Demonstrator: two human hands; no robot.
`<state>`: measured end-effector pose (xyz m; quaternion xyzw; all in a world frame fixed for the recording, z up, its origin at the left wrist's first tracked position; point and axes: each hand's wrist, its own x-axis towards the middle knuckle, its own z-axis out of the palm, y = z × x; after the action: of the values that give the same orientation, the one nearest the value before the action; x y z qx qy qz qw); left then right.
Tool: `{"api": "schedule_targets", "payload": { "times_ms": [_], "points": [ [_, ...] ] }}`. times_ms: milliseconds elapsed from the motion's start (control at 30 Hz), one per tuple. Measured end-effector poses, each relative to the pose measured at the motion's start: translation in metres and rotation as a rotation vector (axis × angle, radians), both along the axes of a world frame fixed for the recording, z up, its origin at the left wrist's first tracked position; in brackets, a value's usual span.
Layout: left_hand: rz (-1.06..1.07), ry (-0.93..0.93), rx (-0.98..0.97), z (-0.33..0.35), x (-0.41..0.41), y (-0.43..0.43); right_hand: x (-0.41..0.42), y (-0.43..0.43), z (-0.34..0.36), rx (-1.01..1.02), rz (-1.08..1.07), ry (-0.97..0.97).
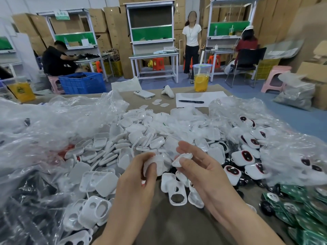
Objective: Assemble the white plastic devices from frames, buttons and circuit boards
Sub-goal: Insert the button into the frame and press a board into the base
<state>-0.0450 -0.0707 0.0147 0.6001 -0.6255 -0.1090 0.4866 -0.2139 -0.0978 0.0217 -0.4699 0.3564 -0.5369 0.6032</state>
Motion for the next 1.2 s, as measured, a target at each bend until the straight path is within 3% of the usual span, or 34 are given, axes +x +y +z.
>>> {"api": "schedule_targets", "payload": {
  "times_ms": [200, 433, 633, 800, 1000, 1200],
  "points": [
    [0.04, -0.11, 0.088, -0.003, 0.004, 0.0, 0.0, -0.001, 0.002, 0.007, -0.046, 0.014],
    [0.047, -0.111, 0.123, 0.001, 0.005, 0.002, -0.004, 0.004, 0.006, -0.046, -0.085, 0.192],
    [0.019, -0.065, 0.141, -0.001, 0.011, -0.001, -0.005, -0.001, -0.005, -0.129, -0.237, 0.486],
    [-0.027, -0.065, 0.073, 0.0, 0.011, 0.001, -0.001, 0.004, -0.003, -0.344, -0.29, 0.787],
    [0.011, -0.079, 0.032, -0.005, 0.014, -0.003, -0.005, 0.003, -0.006, -0.495, -0.405, 0.985],
    [-0.001, -0.152, 0.064, -0.009, 0.015, -0.004, -0.014, 0.017, -0.008, -0.559, -0.368, 1.235]
  ]
}}
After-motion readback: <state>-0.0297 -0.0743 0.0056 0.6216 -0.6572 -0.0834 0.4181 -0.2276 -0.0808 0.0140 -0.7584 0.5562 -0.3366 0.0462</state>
